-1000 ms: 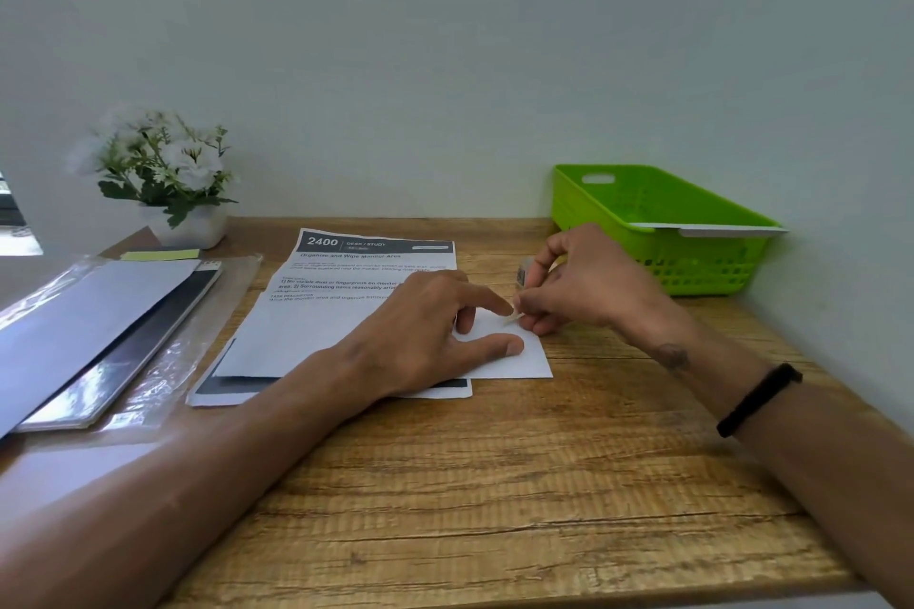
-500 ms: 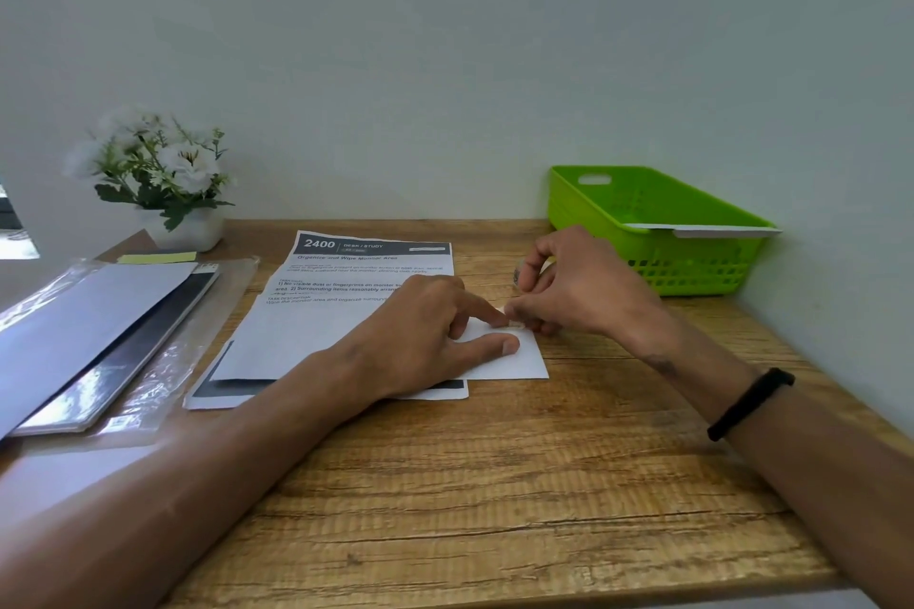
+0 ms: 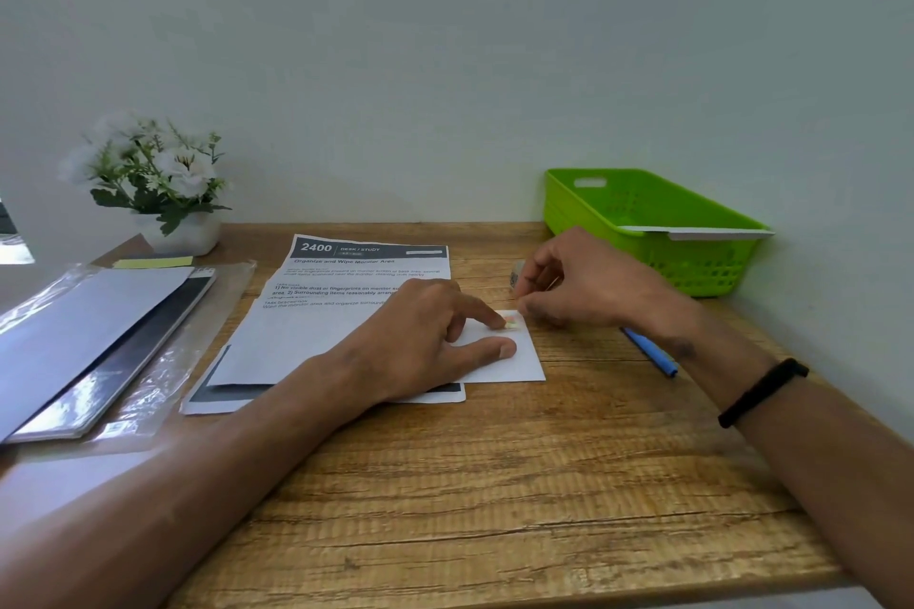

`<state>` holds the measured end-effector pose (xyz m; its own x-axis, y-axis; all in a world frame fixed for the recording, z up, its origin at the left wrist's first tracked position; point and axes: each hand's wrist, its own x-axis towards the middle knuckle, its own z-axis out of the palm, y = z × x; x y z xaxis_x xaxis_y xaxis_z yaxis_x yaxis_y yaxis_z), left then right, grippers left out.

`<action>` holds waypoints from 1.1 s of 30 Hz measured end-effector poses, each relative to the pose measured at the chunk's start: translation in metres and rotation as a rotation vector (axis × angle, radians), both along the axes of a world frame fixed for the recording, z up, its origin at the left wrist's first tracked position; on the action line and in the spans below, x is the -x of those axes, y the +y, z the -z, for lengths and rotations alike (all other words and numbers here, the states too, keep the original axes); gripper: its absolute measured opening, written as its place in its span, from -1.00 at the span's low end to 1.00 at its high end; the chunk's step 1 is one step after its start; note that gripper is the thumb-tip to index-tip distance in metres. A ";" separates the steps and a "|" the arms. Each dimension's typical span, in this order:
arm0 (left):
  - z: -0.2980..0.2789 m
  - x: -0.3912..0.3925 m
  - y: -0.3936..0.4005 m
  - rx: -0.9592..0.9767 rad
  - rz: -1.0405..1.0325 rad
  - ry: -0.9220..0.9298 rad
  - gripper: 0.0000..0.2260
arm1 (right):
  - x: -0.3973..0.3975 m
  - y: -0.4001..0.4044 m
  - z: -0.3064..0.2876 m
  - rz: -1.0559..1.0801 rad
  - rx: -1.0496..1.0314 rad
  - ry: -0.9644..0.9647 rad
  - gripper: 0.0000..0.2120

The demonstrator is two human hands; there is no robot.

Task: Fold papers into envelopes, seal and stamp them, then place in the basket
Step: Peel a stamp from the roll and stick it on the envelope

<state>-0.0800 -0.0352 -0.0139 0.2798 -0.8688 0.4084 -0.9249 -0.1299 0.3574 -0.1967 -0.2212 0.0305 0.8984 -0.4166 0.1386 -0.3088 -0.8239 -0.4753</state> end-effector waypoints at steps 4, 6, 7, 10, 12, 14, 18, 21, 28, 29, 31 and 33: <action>0.001 0.000 0.000 -0.001 0.000 -0.003 -0.62 | -0.002 -0.002 0.002 -0.088 0.010 0.071 -0.96; 0.000 0.000 -0.001 -0.002 0.001 -0.012 -0.63 | -0.003 -0.002 0.005 -0.111 0.037 0.075 -0.95; 0.000 -0.001 -0.001 0.002 0.002 -0.012 -0.65 | -0.003 -0.003 0.006 -0.117 0.042 0.073 -0.94; 0.000 -0.001 -0.003 0.035 -0.012 -0.015 -0.70 | -0.002 -0.004 0.003 -0.130 0.011 0.098 -0.92; 0.001 -0.001 -0.007 0.039 -0.042 -0.018 -0.71 | -0.001 -0.005 0.001 -0.126 -0.016 0.119 -0.90; 0.001 0.001 -0.010 0.033 -0.081 0.002 -0.72 | 0.000 -0.006 -0.001 -0.124 -0.036 0.136 -0.89; -0.001 0.005 -0.014 0.021 -0.122 0.025 -0.70 | 0.002 -0.007 -0.003 -0.121 -0.060 0.170 -0.86; -0.004 0.006 -0.018 0.015 -0.158 0.067 -0.71 | 0.002 -0.008 -0.005 -0.121 -0.080 0.197 -0.82; -0.002 0.005 -0.014 0.010 -0.129 0.083 -0.74 | 0.007 -0.011 -0.005 -0.158 -0.162 0.193 -0.75; -0.001 0.005 -0.013 0.022 -0.126 0.072 -0.73 | 0.007 -0.011 -0.005 -0.155 -0.158 0.166 -0.76; 0.000 0.005 -0.010 0.053 -0.109 0.045 -0.71 | 0.007 -0.011 -0.005 -0.157 -0.126 0.128 -0.78; 0.002 0.004 -0.008 0.061 -0.083 0.022 -0.68 | 0.007 -0.007 -0.006 -0.181 -0.068 0.140 -0.75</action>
